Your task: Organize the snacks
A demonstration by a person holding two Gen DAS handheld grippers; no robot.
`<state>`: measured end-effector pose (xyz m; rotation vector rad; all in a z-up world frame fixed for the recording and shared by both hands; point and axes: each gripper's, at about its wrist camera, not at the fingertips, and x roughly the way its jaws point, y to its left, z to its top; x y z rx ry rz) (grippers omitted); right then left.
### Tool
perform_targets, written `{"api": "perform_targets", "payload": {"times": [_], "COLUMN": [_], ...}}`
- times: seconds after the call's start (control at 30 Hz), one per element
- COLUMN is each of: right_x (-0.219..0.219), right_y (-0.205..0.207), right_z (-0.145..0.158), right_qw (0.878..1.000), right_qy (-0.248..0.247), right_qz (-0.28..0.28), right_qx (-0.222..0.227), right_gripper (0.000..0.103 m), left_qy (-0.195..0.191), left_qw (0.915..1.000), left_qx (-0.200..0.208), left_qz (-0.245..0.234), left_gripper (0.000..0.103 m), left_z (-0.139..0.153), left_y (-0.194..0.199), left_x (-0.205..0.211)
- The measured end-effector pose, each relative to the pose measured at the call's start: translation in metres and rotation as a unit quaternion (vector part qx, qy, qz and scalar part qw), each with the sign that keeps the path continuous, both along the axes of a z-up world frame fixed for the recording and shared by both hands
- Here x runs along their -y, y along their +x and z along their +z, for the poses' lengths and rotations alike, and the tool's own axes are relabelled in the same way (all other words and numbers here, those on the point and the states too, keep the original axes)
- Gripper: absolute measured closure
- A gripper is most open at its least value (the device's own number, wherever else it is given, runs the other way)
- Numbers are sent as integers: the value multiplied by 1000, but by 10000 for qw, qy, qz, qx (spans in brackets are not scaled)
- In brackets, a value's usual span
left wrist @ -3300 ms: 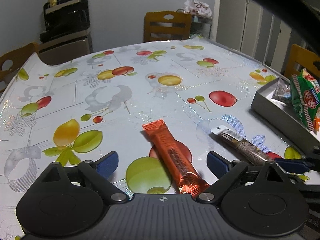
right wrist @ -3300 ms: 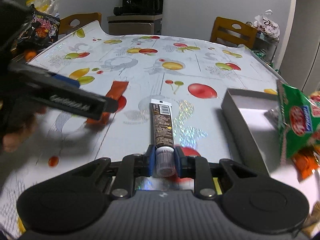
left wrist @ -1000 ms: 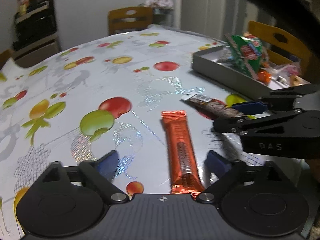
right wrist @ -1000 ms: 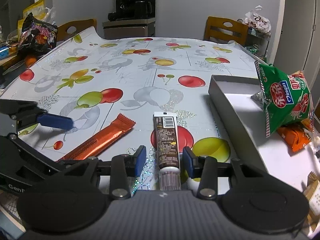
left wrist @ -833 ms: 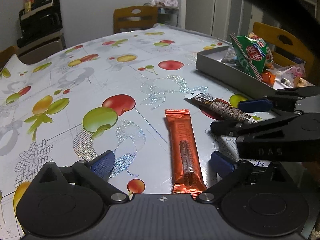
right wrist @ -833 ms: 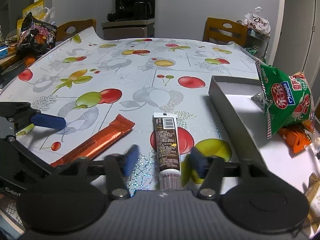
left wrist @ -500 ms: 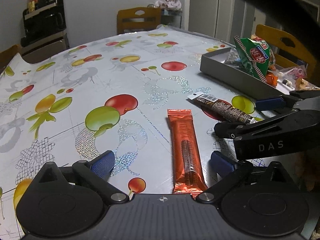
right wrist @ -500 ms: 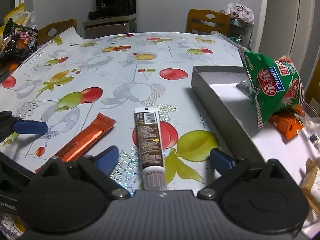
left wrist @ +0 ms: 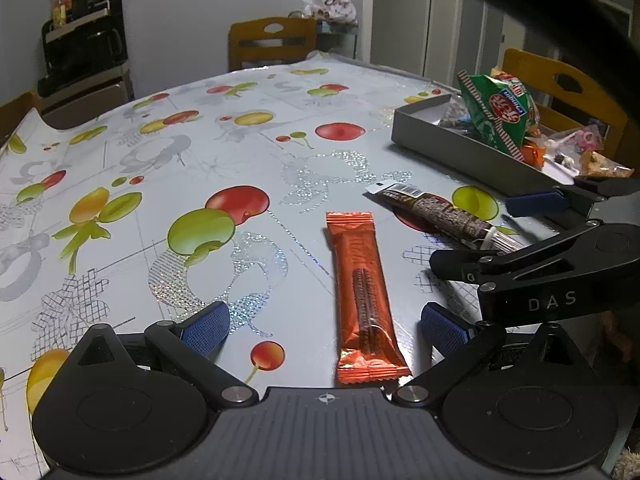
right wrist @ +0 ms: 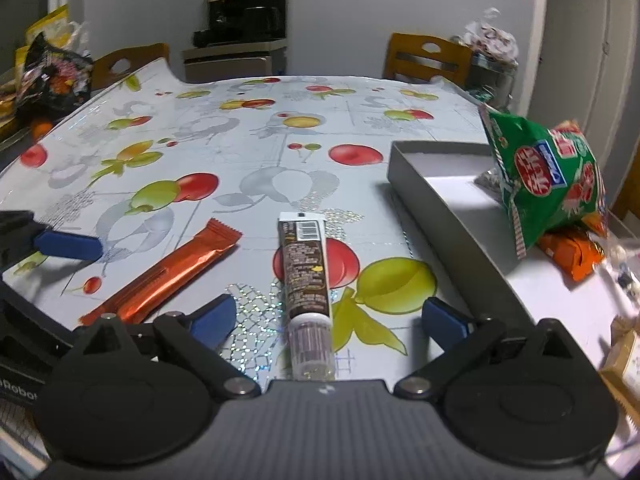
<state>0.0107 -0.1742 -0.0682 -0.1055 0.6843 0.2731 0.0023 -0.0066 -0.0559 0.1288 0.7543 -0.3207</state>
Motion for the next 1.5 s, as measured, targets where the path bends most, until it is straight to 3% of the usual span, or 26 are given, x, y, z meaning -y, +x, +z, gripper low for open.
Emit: {"api": "perform_targets", "payload": {"times": [0.1,0.43,0.6,0.8,0.87,1.5], "right_x": [-1,2,1,-1,-3,-13], "right_y": [-4,-7,-4,9,7,1], "right_z": [3,8,11,7,5,14], "right_qw": [9998,9994,9990,9989,9990,9971], "right_qy": [-25,60,110,279,238,427], "right_qz": [170,284,354,365,354,606], "right_qx": [124,203,259,53,132,141], "right_gripper": [19,54,62,72,77,79], "left_qy": [-1,-31,-9,-145,-151,-237], "left_qw": [10000,9997,9997,9994,9995,9990], "left_qx": [44,205,255,306,295,338], "left_qz": [-24,-111,-71,64,1,158], "left_gripper": [6,48,59,65,79,80], "left_z": [1,5,6,3,4,12], "left_y": [-2,-4,-1,6,6,4], "left_x": [2,12,15,14,14,0]}}
